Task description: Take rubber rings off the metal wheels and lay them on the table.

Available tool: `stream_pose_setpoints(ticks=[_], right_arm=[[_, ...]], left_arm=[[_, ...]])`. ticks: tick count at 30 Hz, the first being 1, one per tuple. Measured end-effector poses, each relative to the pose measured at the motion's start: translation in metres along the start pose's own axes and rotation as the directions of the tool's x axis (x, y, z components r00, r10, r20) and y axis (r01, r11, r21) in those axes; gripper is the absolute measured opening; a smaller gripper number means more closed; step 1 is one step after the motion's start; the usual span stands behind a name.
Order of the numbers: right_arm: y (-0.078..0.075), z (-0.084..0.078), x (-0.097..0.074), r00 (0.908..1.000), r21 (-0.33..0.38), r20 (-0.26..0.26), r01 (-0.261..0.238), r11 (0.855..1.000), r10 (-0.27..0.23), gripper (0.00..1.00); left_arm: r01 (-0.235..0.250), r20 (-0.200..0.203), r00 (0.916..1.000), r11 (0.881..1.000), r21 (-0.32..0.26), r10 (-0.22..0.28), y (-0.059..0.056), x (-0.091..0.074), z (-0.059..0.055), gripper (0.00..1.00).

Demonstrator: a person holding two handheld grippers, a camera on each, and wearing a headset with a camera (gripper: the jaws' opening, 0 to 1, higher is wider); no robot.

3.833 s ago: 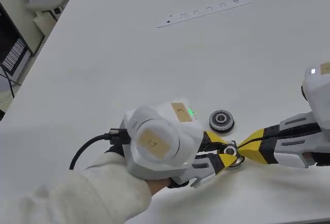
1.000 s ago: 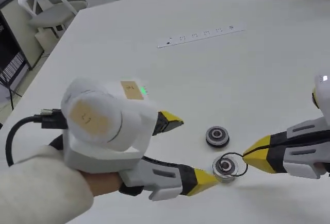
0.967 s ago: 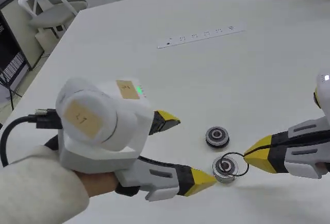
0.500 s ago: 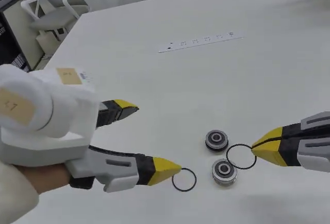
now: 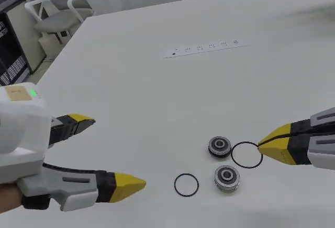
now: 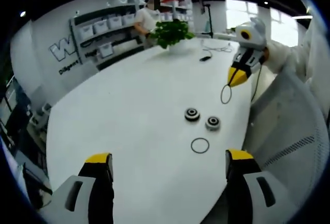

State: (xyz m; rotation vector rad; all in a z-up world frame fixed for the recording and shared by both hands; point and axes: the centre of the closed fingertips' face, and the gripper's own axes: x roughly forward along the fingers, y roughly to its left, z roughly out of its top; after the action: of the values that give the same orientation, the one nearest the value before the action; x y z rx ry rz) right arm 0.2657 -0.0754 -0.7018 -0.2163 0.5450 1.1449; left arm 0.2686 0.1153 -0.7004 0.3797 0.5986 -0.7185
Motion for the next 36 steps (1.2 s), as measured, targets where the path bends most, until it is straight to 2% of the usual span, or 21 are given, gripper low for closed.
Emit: stream_pose_setpoints(ticks=[5,13,22,26,31,36], right_arm=[[0.006,0.006,0.003,0.9999,-0.024,-0.006,-0.009,1.000,0.009,0.00],[0.015,0.014,0.006,0.9996,-0.050,-0.008,-0.028,0.998,0.027,0.00],[0.020,0.020,0.014,0.9982,-0.070,-0.028,-0.054,0.996,0.053,0.00],[0.022,0.022,0.019,0.9971,-0.081,-0.035,-0.070,0.994,0.067,0.00],[0.020,0.023,0.023,0.9958,-0.093,-0.048,-0.082,0.992,0.078,0.00],[0.019,0.029,0.028,0.9942,-0.107,-0.051,-0.100,0.989,0.095,0.00]], left_arm=[[-0.023,0.022,0.9995,0.998,-0.055,0.024,0.002,-0.008,-0.009,0.96],[-0.046,0.034,0.9982,0.995,-0.092,0.050,0.003,-0.015,-0.022,1.00],[-0.068,0.023,0.9971,0.986,-0.154,0.072,0.009,-0.023,-0.045,1.00],[-0.082,0.021,0.9961,0.984,-0.160,0.086,0.012,-0.025,-0.053,1.00],[-0.085,0.003,0.9962,0.981,-0.174,0.087,0.012,-0.023,-0.060,1.00],[-0.084,0.005,0.9962,0.979,-0.186,0.087,0.010,-0.022,-0.062,1.00]])
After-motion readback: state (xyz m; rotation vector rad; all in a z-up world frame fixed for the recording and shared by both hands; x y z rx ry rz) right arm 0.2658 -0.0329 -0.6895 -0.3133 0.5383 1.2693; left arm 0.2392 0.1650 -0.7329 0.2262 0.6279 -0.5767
